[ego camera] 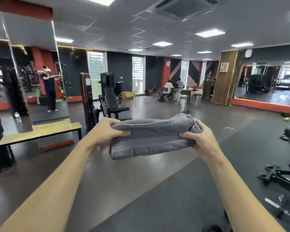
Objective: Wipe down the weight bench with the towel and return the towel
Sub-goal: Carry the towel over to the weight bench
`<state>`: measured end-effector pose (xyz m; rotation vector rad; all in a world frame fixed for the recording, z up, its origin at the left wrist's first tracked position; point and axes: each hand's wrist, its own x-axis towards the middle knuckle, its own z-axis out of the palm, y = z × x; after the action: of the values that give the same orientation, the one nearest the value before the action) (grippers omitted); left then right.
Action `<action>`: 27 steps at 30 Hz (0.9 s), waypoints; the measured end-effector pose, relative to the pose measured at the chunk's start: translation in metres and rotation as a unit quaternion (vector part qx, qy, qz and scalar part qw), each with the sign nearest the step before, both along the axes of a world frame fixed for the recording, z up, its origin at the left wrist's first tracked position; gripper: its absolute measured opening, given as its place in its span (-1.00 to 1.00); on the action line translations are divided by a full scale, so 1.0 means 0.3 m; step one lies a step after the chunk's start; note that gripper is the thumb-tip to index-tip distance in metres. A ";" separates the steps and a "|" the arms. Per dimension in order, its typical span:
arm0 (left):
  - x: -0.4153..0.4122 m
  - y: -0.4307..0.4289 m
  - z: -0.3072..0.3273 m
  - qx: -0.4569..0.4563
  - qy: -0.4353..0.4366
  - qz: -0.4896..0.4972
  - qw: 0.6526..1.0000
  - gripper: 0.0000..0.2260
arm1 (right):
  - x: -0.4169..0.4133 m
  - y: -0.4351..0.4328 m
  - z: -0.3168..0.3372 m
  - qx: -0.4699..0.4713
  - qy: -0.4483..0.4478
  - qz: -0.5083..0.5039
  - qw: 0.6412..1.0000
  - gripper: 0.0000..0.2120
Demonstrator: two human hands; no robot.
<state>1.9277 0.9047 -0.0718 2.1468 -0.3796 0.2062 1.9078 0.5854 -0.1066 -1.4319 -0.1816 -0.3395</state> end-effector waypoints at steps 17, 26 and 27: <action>1.553 -0.490 -0.146 -0.104 -0.070 -0.104 0.987 -0.84 | 1.234 -0.316 -0.186 -0.335 0.049 -0.331 0.881 -0.84; 2.151 -1.045 -0.196 -0.144 -0.090 -0.200 0.965 -0.94 | 1.614 -0.686 -0.168 -0.336 0.120 -0.442 0.823 -0.90; 2.206 -1.128 -0.205 -0.144 -0.095 -0.211 0.962 -0.92 | 1.648 -0.750 -0.173 -0.336 0.118 -0.454 0.817 -0.85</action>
<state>2.5896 0.5662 -0.1334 1.7189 -0.8531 0.2079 2.4023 0.3605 -0.1585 -2.1951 0.6926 -0.9348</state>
